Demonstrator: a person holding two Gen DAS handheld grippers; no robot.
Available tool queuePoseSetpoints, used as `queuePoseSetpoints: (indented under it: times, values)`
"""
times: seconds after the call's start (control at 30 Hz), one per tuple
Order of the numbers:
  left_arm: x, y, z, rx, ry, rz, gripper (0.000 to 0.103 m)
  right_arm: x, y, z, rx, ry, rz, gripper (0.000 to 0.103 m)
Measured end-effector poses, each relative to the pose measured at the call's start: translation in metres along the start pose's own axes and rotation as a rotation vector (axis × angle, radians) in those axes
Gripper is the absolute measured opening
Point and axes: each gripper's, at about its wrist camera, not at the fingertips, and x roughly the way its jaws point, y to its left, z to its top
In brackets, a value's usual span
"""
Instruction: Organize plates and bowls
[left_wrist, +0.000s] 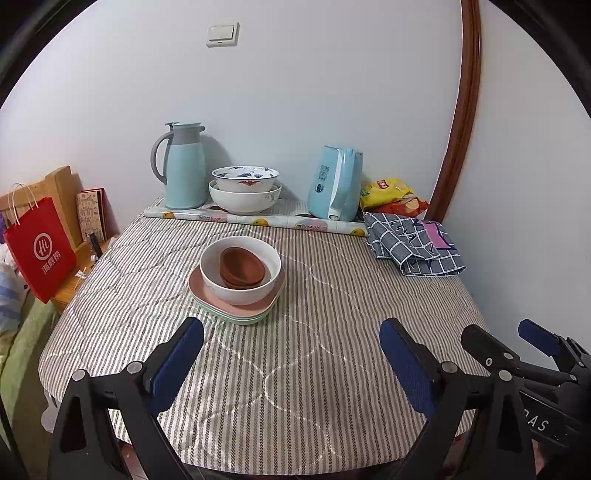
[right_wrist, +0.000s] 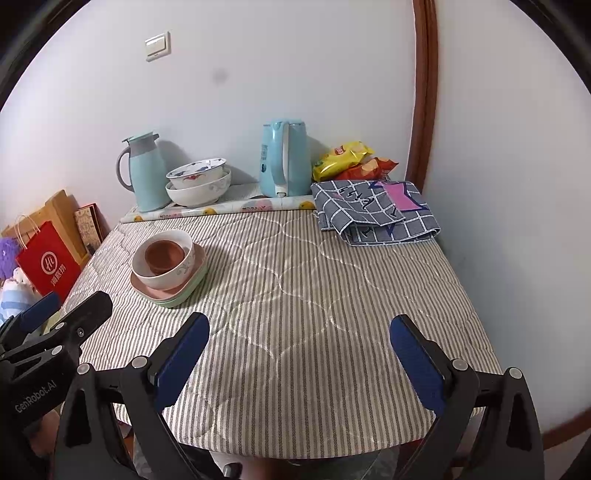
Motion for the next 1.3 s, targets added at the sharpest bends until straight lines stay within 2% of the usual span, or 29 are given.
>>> queuePoseSetpoints:
  times: [0.93,1.3]
  values:
    - [0.0011,-0.0003,-0.0003,0.000,-0.003,0.004,0.097,-0.0011,-0.0002,0.0005,0.004,-0.004,0.001,0.097]
    - [-0.0019,0.0018,0.0001,-0.007,-0.028,0.017,0.097,-0.0027,0.0011,0.0001,-0.002,-0.008,0.003,0.097]
